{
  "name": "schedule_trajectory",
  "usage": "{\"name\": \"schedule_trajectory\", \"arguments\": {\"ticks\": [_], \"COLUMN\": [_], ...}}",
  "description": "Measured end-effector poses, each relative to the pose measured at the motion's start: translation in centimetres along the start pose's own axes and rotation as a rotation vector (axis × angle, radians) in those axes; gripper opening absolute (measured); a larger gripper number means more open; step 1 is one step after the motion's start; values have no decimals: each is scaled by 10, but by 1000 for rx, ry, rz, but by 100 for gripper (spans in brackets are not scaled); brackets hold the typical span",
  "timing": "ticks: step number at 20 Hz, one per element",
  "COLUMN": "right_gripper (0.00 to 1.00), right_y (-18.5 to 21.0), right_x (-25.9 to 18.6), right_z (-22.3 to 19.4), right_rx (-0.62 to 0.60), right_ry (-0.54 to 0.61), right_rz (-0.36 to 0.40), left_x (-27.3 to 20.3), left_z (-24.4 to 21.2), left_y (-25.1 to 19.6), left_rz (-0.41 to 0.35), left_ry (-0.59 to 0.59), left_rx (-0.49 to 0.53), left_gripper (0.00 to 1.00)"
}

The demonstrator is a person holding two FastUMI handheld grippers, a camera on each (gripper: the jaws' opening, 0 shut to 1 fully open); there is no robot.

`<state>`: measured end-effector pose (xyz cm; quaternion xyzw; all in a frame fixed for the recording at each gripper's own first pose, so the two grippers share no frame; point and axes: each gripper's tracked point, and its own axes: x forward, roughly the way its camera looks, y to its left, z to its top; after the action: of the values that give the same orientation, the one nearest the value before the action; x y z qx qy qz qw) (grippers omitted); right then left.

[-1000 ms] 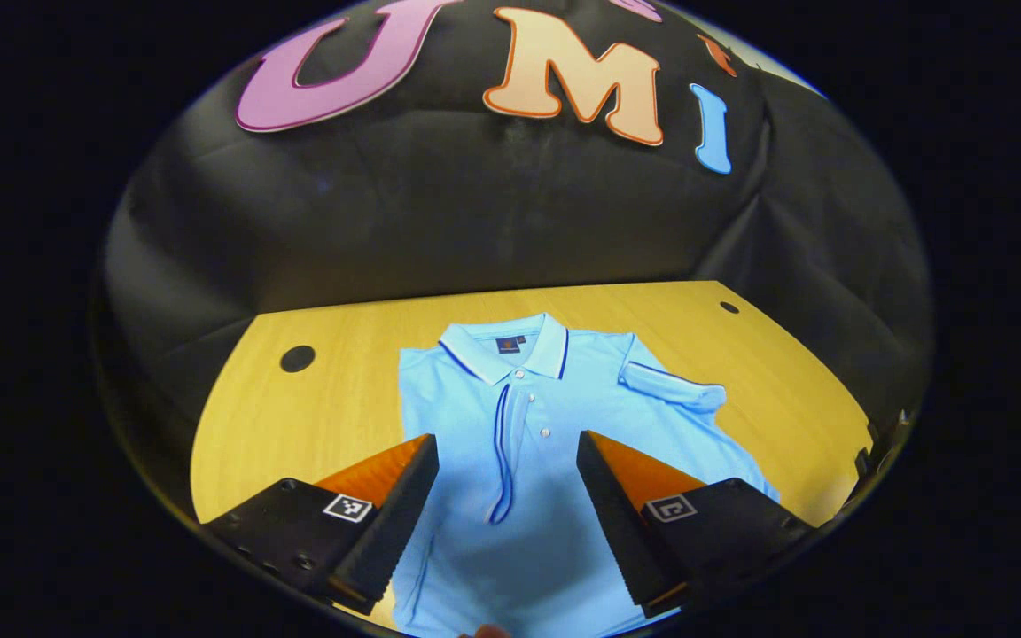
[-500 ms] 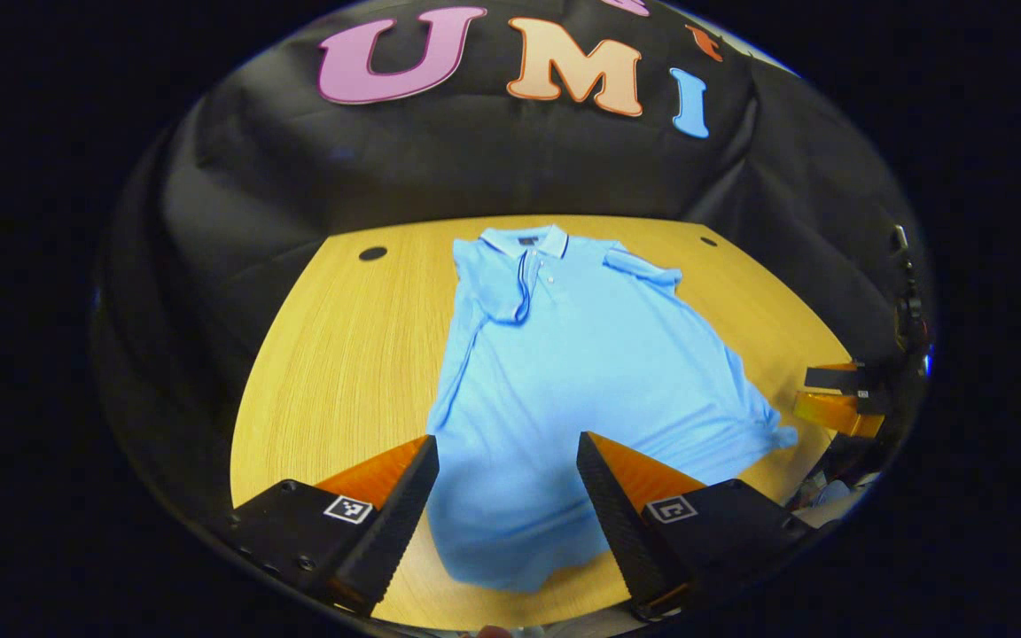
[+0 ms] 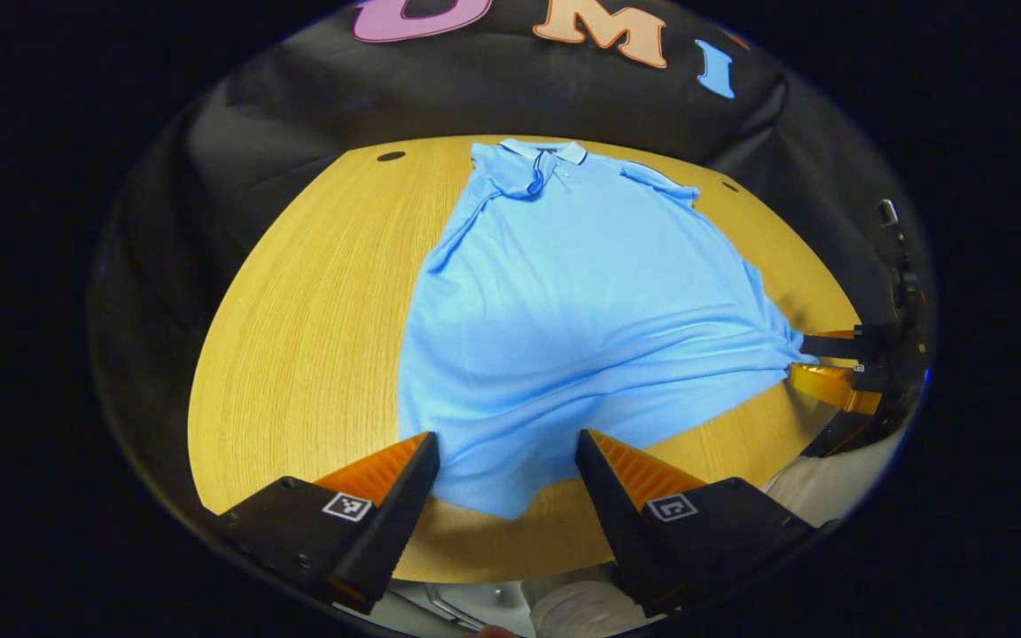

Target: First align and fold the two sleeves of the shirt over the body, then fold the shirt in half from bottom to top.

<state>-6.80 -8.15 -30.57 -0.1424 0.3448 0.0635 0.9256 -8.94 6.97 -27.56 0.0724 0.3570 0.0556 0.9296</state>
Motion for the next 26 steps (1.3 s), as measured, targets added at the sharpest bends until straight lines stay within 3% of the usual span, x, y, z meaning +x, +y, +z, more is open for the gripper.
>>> {"name": "schedule_trajectory", "arguments": {"ticks": [5,6,8,9,10,11,12,13,19,23,26], "right_gripper": [96,87,66,51,36,18,13,13,13,13,12], "right_y": [6,9,15,19,22,23,24,25,19,13,6], "right_x": [2,3,1,3,2,4,3,2,-5,-12,-16], "right_z": [-3,-1,-2,-1,-2,-1,-2,-2,9,47,86], "right_rx": [-49,-51,-57,-60,-64,-64,-57,-50,-10,31,36], "right_ry": [-5,-3,-1,-3,-3,-3,3,-6,-44,-115,-185], "right_rz": [5,11,27,39,38,41,39,36,13,-5,-22], "left_x": [3,8,13,14,14,13,14,15,9,-6,-10], "left_z": [4,7,11,13,12,14,14,16,29,76,114], "left_y": [-1,-4,-13,-19,-24,-27,-27,-27,-25,-20,-22], "left_rz": [14,13,-4,-20,-35,-32,-32,-32,-79,-114,-138], "left_ry": [-22,-25,-39,-45,-51,-59,-65,-71,-108,-208,-272], "left_rx": [48,41,44,56,63,71,75,66,-97,-169,-167], "left_gripper": [93,90,71,49,43,19,10,5,0,0,0]}}
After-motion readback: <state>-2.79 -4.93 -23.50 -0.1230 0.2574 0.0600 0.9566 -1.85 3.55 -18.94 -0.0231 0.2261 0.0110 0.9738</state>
